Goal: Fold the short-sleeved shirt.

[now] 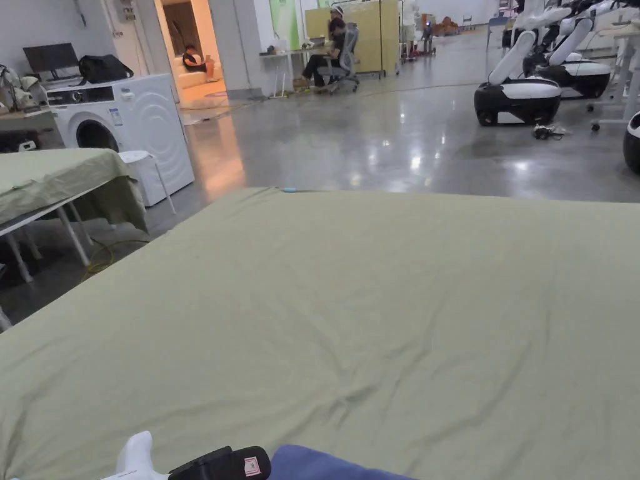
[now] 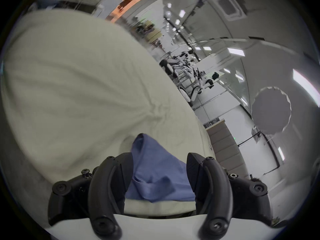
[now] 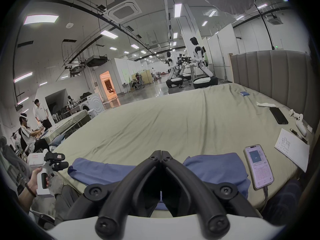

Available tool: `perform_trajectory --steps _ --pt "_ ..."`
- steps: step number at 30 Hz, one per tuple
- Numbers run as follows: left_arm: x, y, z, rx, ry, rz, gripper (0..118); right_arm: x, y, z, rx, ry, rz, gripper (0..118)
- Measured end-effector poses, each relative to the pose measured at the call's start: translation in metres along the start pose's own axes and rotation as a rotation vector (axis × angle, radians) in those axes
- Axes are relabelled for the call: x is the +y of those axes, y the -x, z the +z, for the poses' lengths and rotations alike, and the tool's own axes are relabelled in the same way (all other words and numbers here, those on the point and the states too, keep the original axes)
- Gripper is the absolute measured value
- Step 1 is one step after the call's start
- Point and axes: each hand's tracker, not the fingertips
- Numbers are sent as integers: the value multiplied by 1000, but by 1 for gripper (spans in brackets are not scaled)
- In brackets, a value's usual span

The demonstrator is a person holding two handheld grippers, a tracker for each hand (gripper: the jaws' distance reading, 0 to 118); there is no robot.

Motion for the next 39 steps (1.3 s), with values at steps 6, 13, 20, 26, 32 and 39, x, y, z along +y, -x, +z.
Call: perform_trajectory --steps 6,13,20,26,32,39 --pt "-5 27 -45 -6 87 113 64 -1 -1 -6 6 34 -30 0" --pt "-21 20 -84 -183 97 237 38 -5 0 -12 0 66 -57 0" --pt "-8 -1 -53 -258 -30 296 12 0 0 -4 -17 69 -8 0" --pt "54 -36 11 -168 -130 98 12 -2 -7 -7 -1 53 -59 0" --pt "38 -100 4 -132 -53 -179 12 -8 -8 -13 16 56 -105 0" --pt "-83 -154 -127 -254 211 -161 12 -6 -5 2 33 37 -128 0"
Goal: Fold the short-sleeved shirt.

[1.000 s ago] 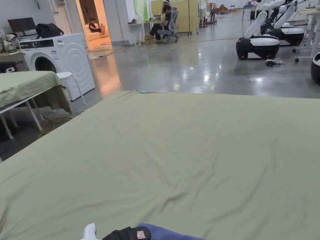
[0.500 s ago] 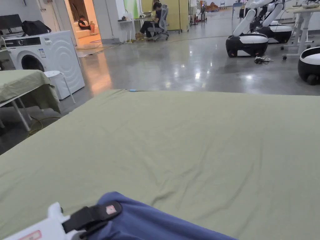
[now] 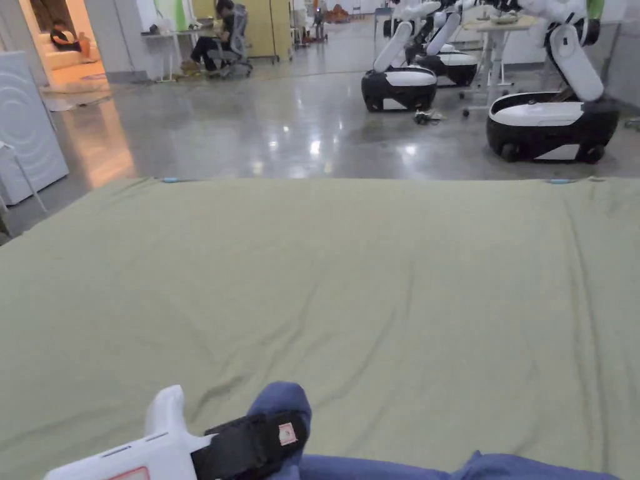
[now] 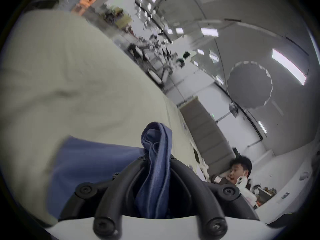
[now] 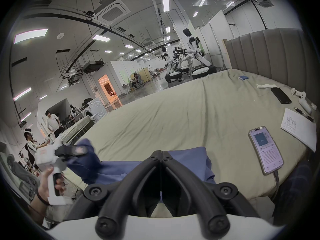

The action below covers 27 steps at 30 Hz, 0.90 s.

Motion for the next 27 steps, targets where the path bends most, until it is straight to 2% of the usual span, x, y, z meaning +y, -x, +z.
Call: perform_trajectory --steps 5,7,10,11,14,18,19,20,21,23,24,27 --pt "-30 4 -77 47 118 -62 13 0 -6 10 -39 -21 -16 0" --pt "-30 4 -85 55 137 -70 18 0 -12 11 -53 -21 -25 0" --pt "-28 -6 -76 -12 122 -134 64 -2 -23 -13 -80 -11 -55 0" --pt "-25 -8 -68 -31 100 -146 72 -2 -26 -16 -83 -7 -74 0" --pt "-11 -11 -41 -18 35 -126 72 -2 -32 -25 -81 -3 -111 0" --pt "-8 9 -21 46 42 -82 65 0 -30 -38 -76 5 -117 0" --pt "-10 16 -18 62 28 -72 50 1 -28 -41 -75 10 -115 0" --pt "-12 25 -15 64 25 -65 11 0 -28 -39 -72 14 -113 0" --pt "-16 33 -15 61 32 -33 6 0 -27 -39 -70 19 -108 0" --pt "-22 47 -19 74 16 69 5 0 -23 -41 -63 27 -98 0" --pt "-25 52 -26 35 49 86 5 3 -2 -23 -59 32 -93 0" --pt "-42 30 -63 -6 140 72 5 3 2 -27 -59 49 -79 0"
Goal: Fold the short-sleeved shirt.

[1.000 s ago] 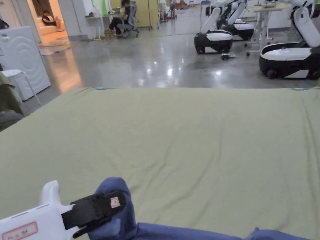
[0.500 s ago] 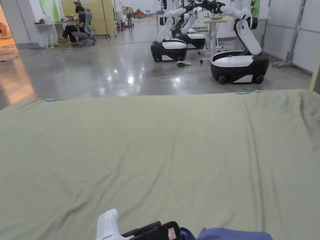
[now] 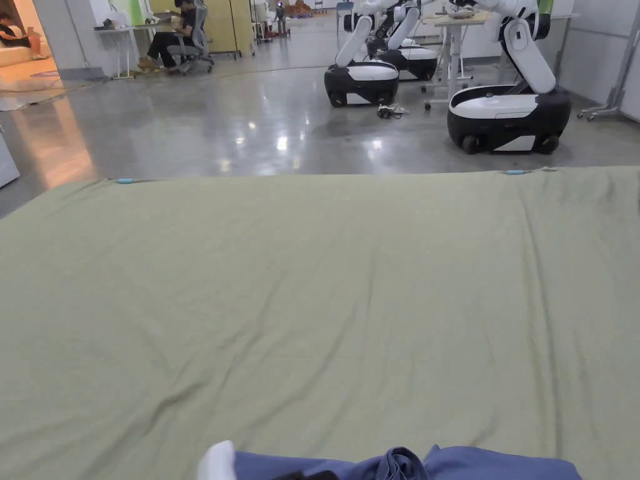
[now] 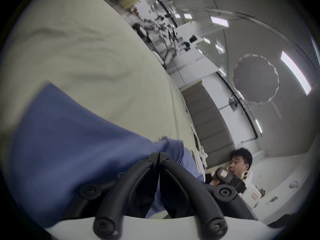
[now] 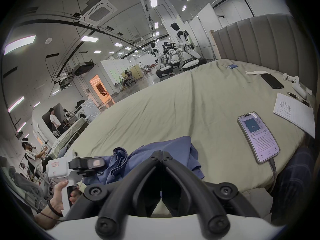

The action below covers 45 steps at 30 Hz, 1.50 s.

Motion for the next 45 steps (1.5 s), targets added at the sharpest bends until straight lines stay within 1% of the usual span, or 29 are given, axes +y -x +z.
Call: perform_trajectory --steps 1,3,4,6,7,8,10,11,13,14,15,17,18,21,22,23,25,28,29,30,31,32,33,34,37,38,41,43,45 --pt "-3 0 -17 -18 42 -3 5 -1 -3 3 0 6 2 0" --pt "-12 0 -47 19 102 13 5 -1 -1 6 5 10 10 0" --pt "-17 -2 -56 -8 122 -11 5 -1 0 9 10 11 21 0" --pt "-24 -7 -72 72 171 -58 5 -2 1 11 -4 5 56 0" --pt "-23 -8 -71 86 149 -97 5 -2 0 10 -10 11 61 0" --pt "-20 -10 -67 75 140 -93 5 -3 -2 8 -14 17 61 0" --pt "-19 -17 -60 82 154 -105 5 -7 -15 7 -16 32 32 0" --pt "-16 -19 -52 70 142 -130 5 -7 -17 5 -11 40 11 0" --pt "-10 -22 -23 7 68 -114 6 -6 -18 3 -3 42 5 0" --pt "-4 -19 -3 -54 9 -73 9 -6 -17 4 3 40 12 0" --pt "3 -15 17 -94 -22 -50 25 -4 -17 4 4 39 26 0" --pt "15 -4 58 -83 -94 -5 74 -3 -17 2 2 42 54 0" --pt "24 3 80 -52 -127 15 74 -3 -18 0 0 43 60 0" --pt "34 30 124 46 -191 30 74 -3 -19 -2 11 51 53 0" --pt "42 46 133 100 -187 47 74 -34 -55 10 13 51 51 0" --pt "43 56 135 124 -164 57 74 -35 -55 10 14 50 51 0" --pt "39 74 130 98 -151 107 74 -35 -53 11 18 50 52 0" --pt "33 88 100 41 -119 205 72 -34 -49 15 11 51 53 0" --pt "31 91 91 -14 -114 243 70 -34 -48 17 9 50 56 0" --pt "28 79 80 -56 -122 264 67 -34 -47 18 7 50 58 0" --pt "29 75 73 -78 -119 251 54 -33 -47 20 5 49 62 0" --pt "31 69 66 -43 -108 229 18 -33 -46 23 0 45 68 0" --pt "30 64 61 15 -83 190 13 -33 -46 24 -3 41 71 0" --pt "31 75 56 59 -66 158 13 -33 -47 24 -4 39 68 0" --pt "31 76 67 -5 -99 241 13 -33 -49 24 -9 37 59 0" --pt "31 70 77 -28 -125 234 13 -33 -49 25 -12 34 63 0" --pt "44 47 120 -13 -247 162 13 -31 -51 26 -4 33 65 0" --pt "61 24 152 -10 -254 115 13 -30 -52 25 -7 31 73 0" --pt "77 -5 177 77 -264 6 13 -29 -53 23 -8 32 81 0"
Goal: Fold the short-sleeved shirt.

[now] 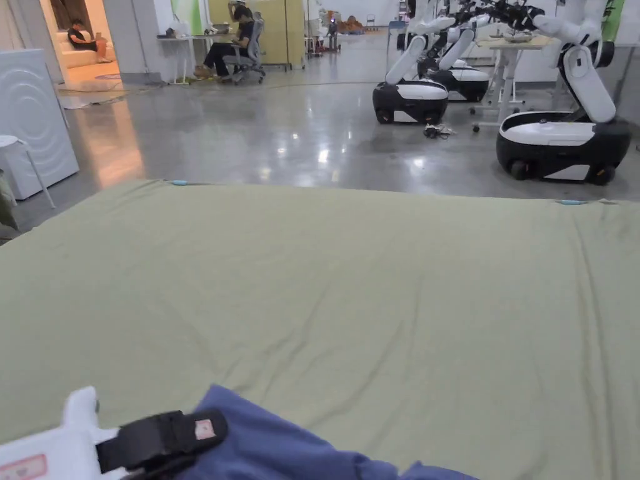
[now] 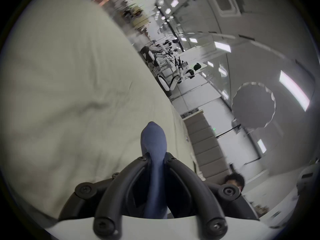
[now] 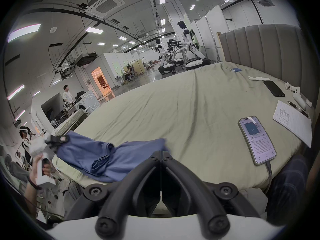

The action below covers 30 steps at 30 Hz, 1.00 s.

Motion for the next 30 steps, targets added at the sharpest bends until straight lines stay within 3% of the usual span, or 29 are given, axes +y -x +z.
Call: perform_trajectory --steps 3,5,9,14,16,18,21,23,25,26,28,30 --pt "8 -49 -5 48 27 -172 13 0 -1 1 1 -7 11 0" --pt "-5 -72 -33 -1 70 -222 13 0 -3 1 8 -10 1 0" --pt "-64 -98 -118 -84 183 -226 13 -5 -6 3 24 -11 -31 0" --pt "-128 -91 -210 -62 394 -231 15 -10 -7 21 5 -16 -16 0" --pt "-136 -95 -217 -24 401 -301 27 -12 -12 27 -10 -17 -7 0" --pt "-129 -105 -205 -82 327 -347 49 -14 -19 29 -35 -20 2 0" --pt "-113 -116 -183 -181 265 -354 58 -15 -35 24 -53 -13 -66 0" --pt "-109 -118 -178 -152 266 -346 59 -13 -45 17 -28 -9 -150 0" --pt "-114 -104 -190 -101 295 -300 56 -11 -48 15 -13 -11 -180 0" --pt "-121 -97 -199 -98 324 -266 46 -11 -48 15 -12 -15 -177 0" --pt "-145 -85 -220 -61 435 -226 6 -8 -43 14 -8 -10 -167 0" --pt "-170 -82 -241 -31 528 -256 6 -7 -38 13 -8 6 -131 0"
